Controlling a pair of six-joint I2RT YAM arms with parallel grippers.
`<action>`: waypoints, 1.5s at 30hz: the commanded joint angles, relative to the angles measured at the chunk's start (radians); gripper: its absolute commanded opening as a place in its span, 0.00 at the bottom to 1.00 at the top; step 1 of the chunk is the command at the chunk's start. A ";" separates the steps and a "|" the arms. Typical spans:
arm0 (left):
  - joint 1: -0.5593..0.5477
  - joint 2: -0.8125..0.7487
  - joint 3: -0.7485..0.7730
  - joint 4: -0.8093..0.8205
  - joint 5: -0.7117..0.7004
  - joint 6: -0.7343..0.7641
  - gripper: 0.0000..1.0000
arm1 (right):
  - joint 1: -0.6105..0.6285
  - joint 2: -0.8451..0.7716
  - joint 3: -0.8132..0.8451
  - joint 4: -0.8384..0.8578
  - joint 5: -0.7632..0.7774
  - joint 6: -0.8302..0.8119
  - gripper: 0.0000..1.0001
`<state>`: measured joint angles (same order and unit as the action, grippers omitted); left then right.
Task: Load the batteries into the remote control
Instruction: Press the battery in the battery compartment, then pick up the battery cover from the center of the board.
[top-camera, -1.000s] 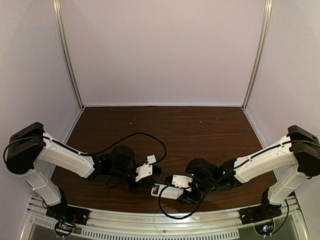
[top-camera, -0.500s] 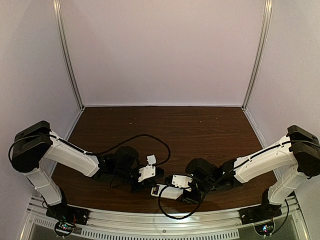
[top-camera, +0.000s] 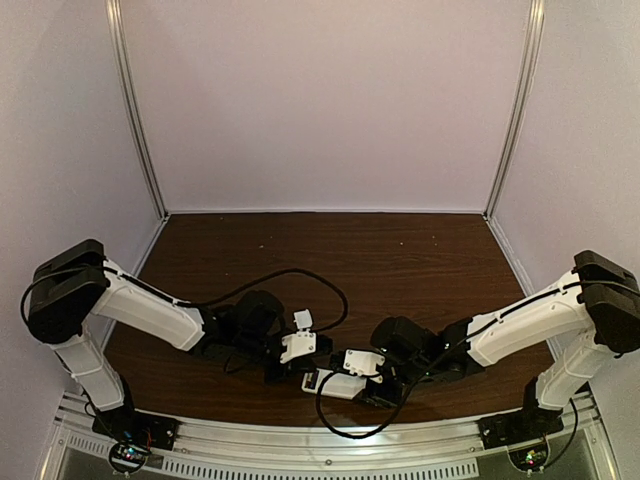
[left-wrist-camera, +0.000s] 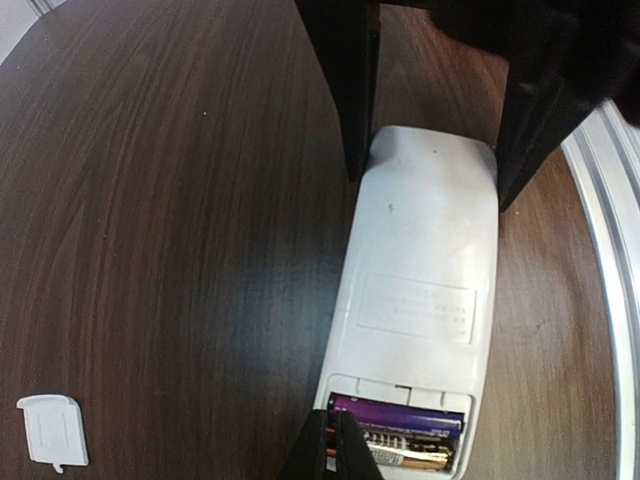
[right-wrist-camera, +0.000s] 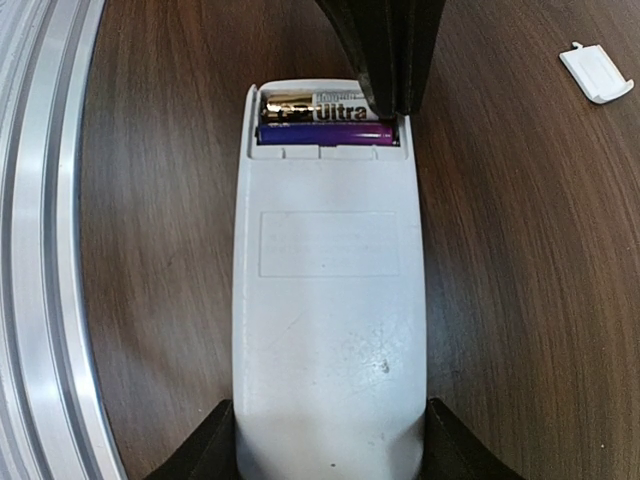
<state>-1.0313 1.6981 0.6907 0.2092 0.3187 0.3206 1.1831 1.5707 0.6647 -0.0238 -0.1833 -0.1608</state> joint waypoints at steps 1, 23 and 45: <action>-0.006 0.052 0.015 -0.128 -0.026 0.028 0.05 | 0.007 0.019 -0.013 0.020 0.007 -0.005 0.00; 0.052 -0.082 0.047 -0.056 -0.095 -0.045 0.30 | 0.008 0.007 -0.014 0.021 0.014 0.002 0.00; 0.243 0.043 0.384 -0.300 -0.262 -0.259 0.69 | 0.008 0.024 0.006 0.004 0.127 0.046 0.61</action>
<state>-0.7864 1.7107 1.0359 -0.0292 0.0662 0.1387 1.1889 1.5841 0.6636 -0.0090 -0.1421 -0.1455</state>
